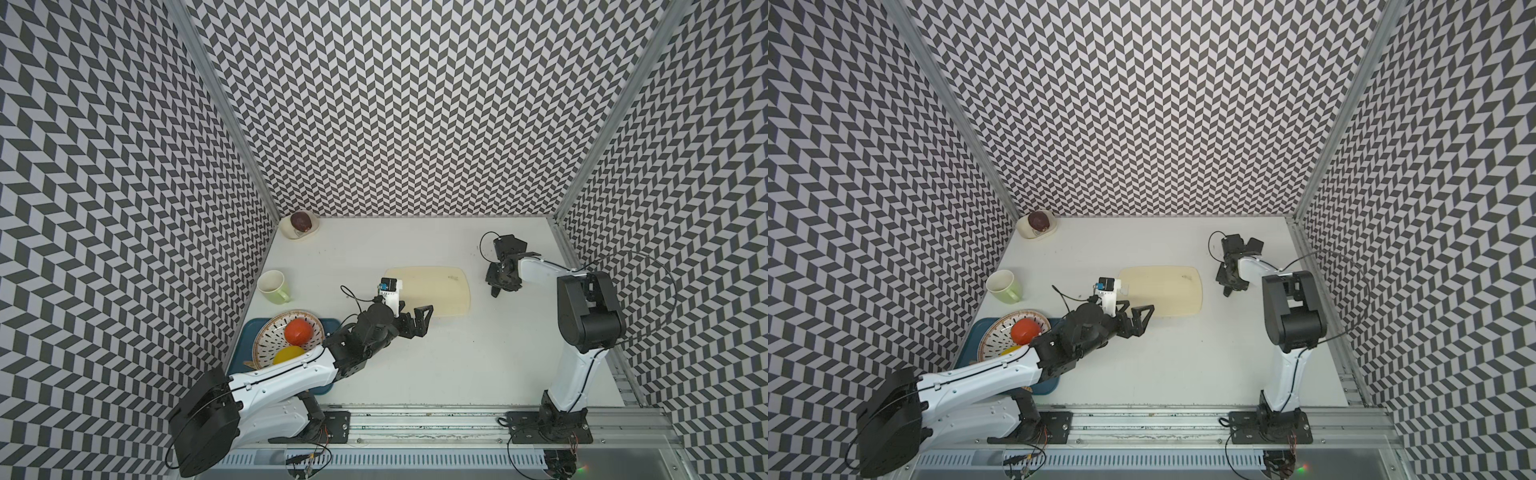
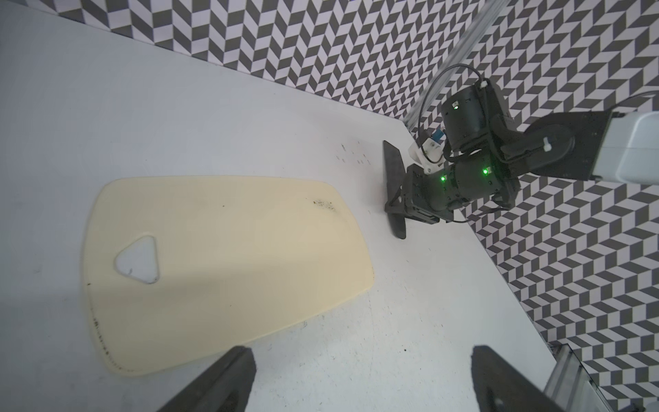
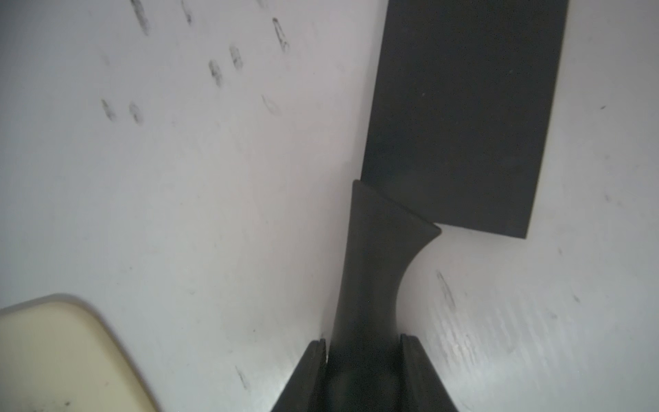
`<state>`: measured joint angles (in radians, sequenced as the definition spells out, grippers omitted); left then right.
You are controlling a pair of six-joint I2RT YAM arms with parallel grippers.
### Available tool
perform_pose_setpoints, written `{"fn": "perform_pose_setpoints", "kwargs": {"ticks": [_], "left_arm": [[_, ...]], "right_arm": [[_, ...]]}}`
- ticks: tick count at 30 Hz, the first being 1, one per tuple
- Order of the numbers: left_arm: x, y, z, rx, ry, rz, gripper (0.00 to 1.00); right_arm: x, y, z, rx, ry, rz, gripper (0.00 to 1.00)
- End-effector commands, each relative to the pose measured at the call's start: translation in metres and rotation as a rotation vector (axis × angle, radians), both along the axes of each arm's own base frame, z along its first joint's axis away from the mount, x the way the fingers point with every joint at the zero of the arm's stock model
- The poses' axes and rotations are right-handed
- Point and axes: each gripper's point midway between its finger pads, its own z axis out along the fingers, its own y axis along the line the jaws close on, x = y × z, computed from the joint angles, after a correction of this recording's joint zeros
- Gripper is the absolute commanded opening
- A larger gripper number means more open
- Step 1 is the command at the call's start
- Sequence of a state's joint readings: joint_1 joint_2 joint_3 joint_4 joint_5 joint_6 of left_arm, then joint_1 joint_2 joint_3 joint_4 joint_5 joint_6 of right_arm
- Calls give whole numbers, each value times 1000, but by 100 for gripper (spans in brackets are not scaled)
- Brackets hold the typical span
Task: Align the knife with the edge of the cutting board
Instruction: Move the knife to the center of the board.
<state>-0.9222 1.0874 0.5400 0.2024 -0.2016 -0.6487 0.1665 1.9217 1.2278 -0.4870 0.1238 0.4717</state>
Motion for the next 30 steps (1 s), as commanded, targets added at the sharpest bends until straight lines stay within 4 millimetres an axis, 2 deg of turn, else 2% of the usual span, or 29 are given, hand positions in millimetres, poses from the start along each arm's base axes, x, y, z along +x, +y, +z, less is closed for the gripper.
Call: {"fn": "perform_pose_setpoints", "kwargs": {"ticks": [1, 6, 10, 12, 14, 16, 19, 30], "left_arm": [[-1, 23, -6, -17, 27, 92, 100], [-7, 23, 1, -59, 14, 67, 100], [-7, 18, -3, -40, 35, 57, 100], [-6, 17, -5, -32, 43, 56, 100], [-7, 15, -5, -34, 46, 50, 100], [-8, 14, -5, -40, 46, 42, 100], [-8, 14, -7, -37, 49, 42, 100], [-7, 14, -11, -25, 57, 44, 100]], "right_arm": [[-14, 12, 1, 5, 10, 32, 19], [-41, 34, 3, -10, 24, 86, 19], [-74, 57, 6, 7, 40, 141, 21], [-88, 66, 4, 11, 66, 159, 24], [-93, 69, 8, 7, 70, 167, 29], [-90, 66, 15, -15, 51, 155, 39], [-79, 62, 26, -46, 24, 152, 46], [-45, 66, 22, -25, 95, 169, 45]]}}
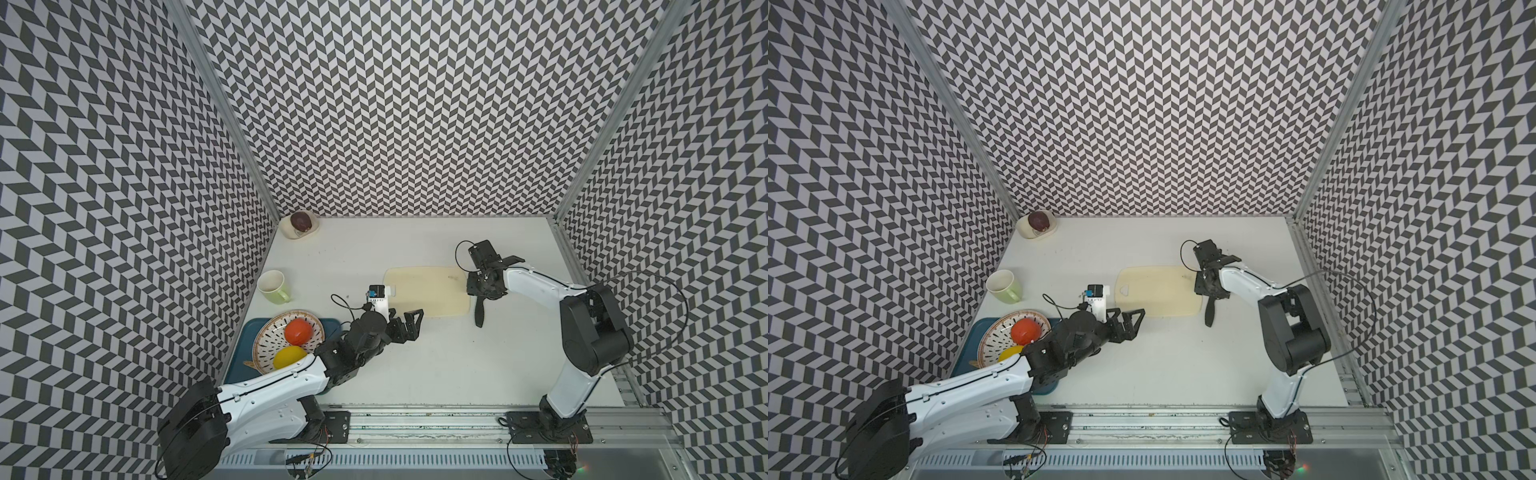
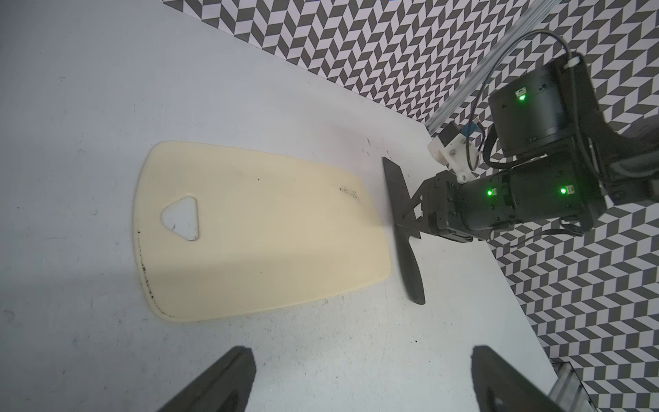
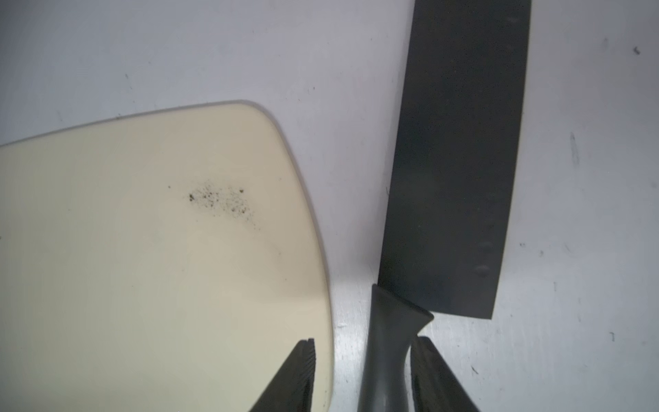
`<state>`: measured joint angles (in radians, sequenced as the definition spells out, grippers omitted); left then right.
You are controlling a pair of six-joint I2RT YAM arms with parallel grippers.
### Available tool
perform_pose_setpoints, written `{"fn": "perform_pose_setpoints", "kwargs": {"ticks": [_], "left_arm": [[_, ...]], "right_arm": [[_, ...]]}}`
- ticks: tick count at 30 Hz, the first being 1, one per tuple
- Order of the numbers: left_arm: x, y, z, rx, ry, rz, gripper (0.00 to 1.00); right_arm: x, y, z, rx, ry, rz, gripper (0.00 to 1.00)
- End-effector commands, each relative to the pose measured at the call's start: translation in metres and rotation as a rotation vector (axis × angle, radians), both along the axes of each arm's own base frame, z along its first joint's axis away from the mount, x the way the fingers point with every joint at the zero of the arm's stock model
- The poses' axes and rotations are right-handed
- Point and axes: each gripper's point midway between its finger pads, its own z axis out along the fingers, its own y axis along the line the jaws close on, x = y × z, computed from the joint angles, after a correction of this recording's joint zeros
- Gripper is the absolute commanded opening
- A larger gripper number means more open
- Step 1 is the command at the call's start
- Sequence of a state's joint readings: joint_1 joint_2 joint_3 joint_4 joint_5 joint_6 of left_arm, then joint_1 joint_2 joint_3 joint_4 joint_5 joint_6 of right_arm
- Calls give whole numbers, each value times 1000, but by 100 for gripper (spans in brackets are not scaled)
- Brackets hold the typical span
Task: Align the knife with the edge of the cutting board
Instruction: Move the knife to the center of the board, then pick up the knife at the center of the board.
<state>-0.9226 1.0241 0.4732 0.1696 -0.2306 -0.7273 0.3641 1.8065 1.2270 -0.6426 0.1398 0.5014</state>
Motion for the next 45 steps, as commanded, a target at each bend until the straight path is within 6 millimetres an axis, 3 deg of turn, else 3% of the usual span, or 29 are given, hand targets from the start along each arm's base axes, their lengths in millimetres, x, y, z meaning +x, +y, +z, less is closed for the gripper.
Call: {"fn": "perform_pose_setpoints", "kwargs": {"ticks": [1, 12, 23, 31, 40, 45], "left_arm": [[0, -4, 6, -3, -4, -9, 100], [0, -2, 8, -9, -6, 0, 100], [2, 0, 7, -4, -6, 12, 100], [1, 0, 5, -4, -1, 11, 100], [1, 1, 5, -2, -1, 16, 100], [2, 2, 5, -4, -1, 20, 100]], "right_arm": [[-1, -6, -11, -18, 66, -3, 45], [-22, -9, -19, 17, 120, -12, 42], [-25, -10, -37, -5, 171, -2, 34], [-41, -21, -29, -24, 144, -16, 25], [-41, -21, -43, -50, 205, 2, 37], [-47, -23, -47, -56, 219, -4, 38]]}}
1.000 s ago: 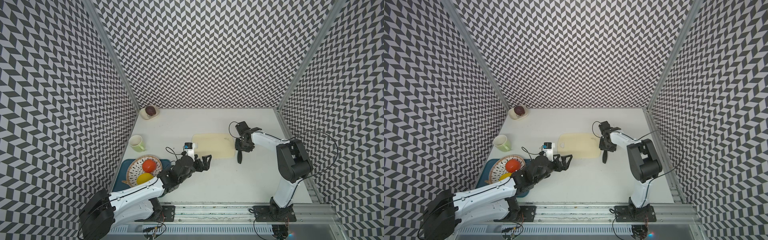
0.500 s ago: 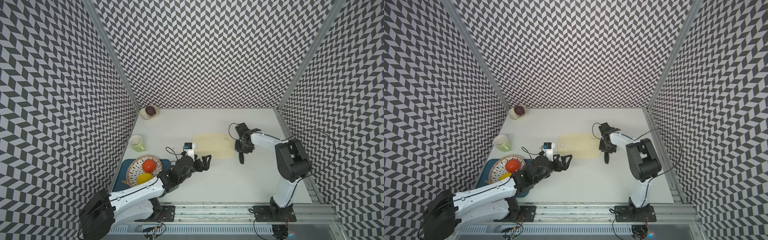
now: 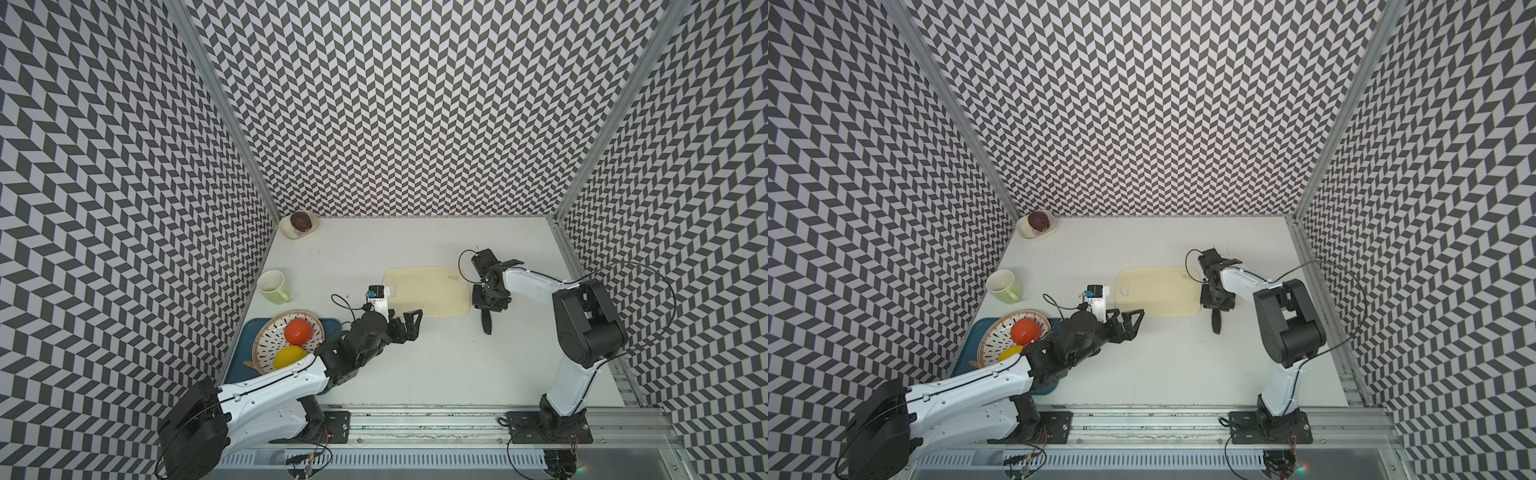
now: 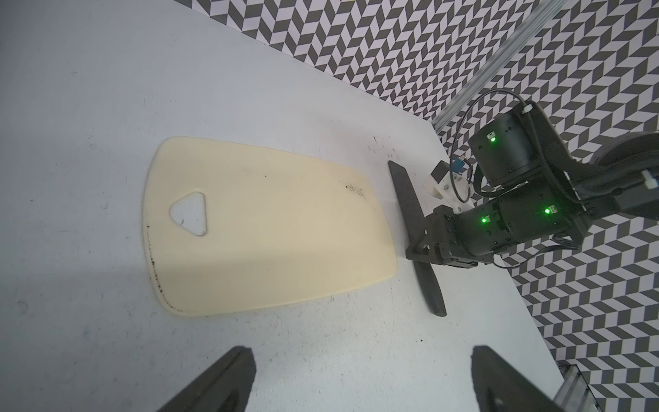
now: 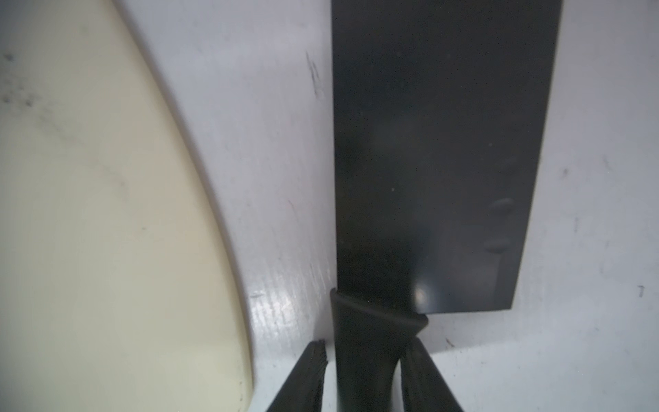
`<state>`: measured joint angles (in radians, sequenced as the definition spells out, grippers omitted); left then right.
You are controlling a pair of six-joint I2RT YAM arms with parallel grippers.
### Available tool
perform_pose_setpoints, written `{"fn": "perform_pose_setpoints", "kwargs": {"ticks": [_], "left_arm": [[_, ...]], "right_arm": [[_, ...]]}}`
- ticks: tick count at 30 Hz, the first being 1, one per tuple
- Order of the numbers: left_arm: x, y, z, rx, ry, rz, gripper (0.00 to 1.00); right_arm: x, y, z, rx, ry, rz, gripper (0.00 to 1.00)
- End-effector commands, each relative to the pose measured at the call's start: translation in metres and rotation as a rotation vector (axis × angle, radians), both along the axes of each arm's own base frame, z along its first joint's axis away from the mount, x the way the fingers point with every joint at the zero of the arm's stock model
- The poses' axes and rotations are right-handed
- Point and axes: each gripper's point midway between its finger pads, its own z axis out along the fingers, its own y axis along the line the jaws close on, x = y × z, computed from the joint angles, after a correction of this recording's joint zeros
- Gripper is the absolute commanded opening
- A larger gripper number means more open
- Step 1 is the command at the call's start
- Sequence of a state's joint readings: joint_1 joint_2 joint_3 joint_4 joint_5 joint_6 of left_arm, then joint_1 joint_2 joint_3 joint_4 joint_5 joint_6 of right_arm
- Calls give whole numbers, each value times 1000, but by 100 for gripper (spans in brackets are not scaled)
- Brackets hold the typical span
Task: Align the knife with the edge of the cutting board
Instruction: Pick up the knife at the center of the board.
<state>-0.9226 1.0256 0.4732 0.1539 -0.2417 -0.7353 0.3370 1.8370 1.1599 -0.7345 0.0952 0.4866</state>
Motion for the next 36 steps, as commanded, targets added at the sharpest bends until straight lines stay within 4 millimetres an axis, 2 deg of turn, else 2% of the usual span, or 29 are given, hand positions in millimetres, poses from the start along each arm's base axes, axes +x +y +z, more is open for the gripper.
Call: {"fn": "perform_pose_setpoints", "kwargs": {"ticks": [1, 8, 15, 18, 30, 36], "left_arm": [[1, -1, 10, -15, -13, 6, 100], [2, 0, 10, -13, -16, 14, 100], [2, 1, 9, -7, -16, 15, 100], [2, 1, 9, -7, -16, 16, 100], [3, 0, 7, -3, -11, 18, 100], [4, 1, 6, 1, -10, 24, 100]], "right_arm": [[-5, -6, -9, -34, 25, -5, 38], [-7, -2, -12, -31, 42, 13, 37], [-9, 2, -20, -30, 61, 30, 21], [-9, 2, -19, -32, 57, 29, 20], [4, -3, 27, -48, -86, 2, 21], [-4, 14, 37, -87, -106, 37, 21]]}}
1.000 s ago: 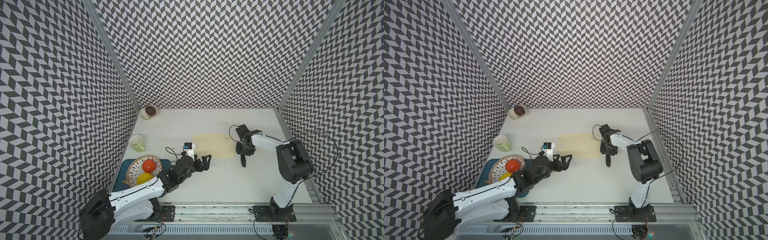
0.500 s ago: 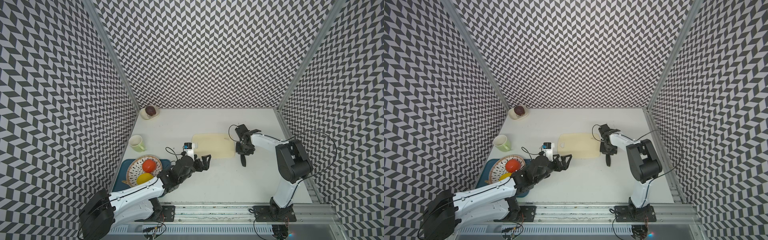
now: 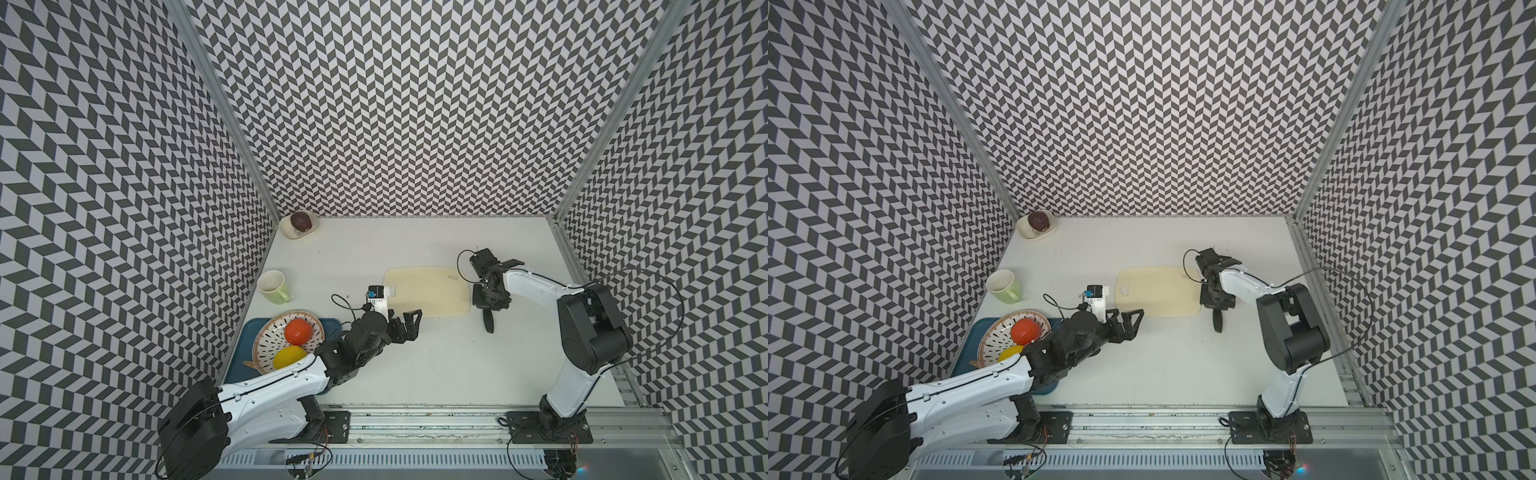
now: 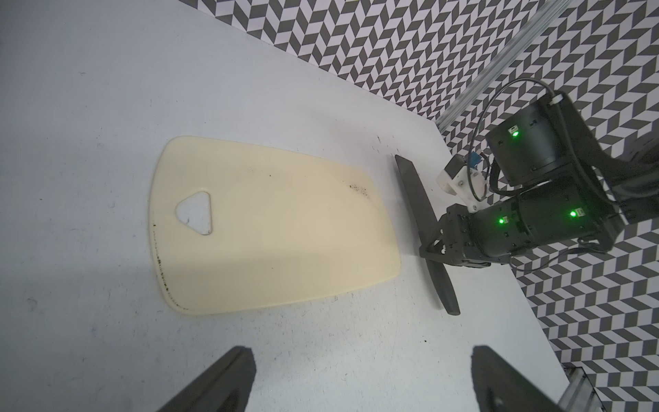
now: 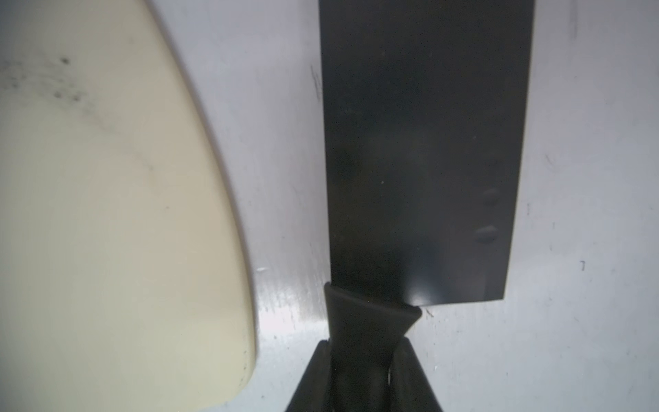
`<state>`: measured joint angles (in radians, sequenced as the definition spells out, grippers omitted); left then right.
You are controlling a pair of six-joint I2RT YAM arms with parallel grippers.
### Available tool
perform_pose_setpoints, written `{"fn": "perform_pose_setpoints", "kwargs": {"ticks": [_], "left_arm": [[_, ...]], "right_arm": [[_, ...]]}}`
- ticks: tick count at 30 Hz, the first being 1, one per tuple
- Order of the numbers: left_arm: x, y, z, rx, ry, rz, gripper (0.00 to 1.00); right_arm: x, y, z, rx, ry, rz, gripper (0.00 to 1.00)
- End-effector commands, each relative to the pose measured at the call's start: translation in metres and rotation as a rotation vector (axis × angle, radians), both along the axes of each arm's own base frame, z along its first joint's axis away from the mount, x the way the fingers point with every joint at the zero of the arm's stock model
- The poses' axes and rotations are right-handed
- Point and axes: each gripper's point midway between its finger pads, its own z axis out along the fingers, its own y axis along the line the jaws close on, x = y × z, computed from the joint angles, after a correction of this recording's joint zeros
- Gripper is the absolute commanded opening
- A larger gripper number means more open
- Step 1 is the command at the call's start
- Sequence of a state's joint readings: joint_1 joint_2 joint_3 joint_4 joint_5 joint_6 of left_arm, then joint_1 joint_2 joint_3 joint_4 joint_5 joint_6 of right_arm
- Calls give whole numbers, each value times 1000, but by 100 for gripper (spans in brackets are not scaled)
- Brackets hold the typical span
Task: Align the knife with the edge of the cutting board
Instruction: Pick up the knife at the center of the board, then place the knife at the edge of the cutting board.
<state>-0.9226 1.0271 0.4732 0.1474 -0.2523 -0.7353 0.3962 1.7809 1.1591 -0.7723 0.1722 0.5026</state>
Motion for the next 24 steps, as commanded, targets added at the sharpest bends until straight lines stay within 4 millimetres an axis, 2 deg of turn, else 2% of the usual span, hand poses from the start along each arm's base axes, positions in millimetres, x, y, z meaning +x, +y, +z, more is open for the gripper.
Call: {"fn": "perform_pose_setpoints", "kwargs": {"ticks": [1, 6, 15, 18, 24], "left_arm": [[3, -1, 8, -7, -12, 14, 100], [3, -1, 7, -5, -11, 16, 100], [4, 0, 6, 0, -9, 23, 100], [4, 0, 7, 0, -10, 24, 100], [4, 1, 7, -1, -10, 23, 100]], "right_arm": [[0, 13, 20, -22, -61, 13, 21], [-8, 39, 31, -3, -80, 45, 21], [-30, 102, 29, 72, -49, 119, 21], [-34, 110, 25, 99, -39, 107, 21], [-41, 108, 12, 115, -22, 67, 21]]}}
